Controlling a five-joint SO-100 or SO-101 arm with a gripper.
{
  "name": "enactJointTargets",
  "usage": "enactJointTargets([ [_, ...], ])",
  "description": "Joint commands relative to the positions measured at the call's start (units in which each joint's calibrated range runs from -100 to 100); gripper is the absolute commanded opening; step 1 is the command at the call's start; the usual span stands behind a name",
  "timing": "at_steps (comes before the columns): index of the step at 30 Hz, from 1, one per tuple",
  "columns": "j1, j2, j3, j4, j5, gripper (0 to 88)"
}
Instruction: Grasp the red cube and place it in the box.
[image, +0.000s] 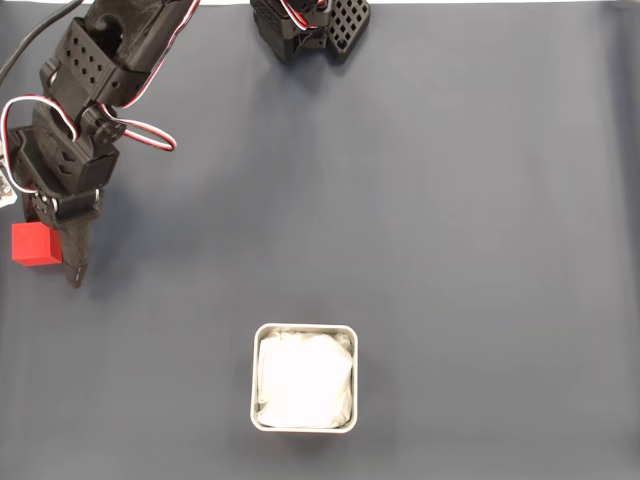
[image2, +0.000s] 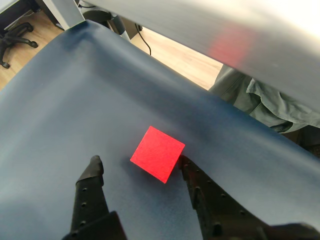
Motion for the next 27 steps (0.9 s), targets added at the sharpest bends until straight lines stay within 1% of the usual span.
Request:
enactJointTargets([
  [1,-0.84,-0.34,-2.73,-1.57,0.15,35.1],
  [27,-3.18,1.40,-5.93,-2.55,-1.56,35.4],
])
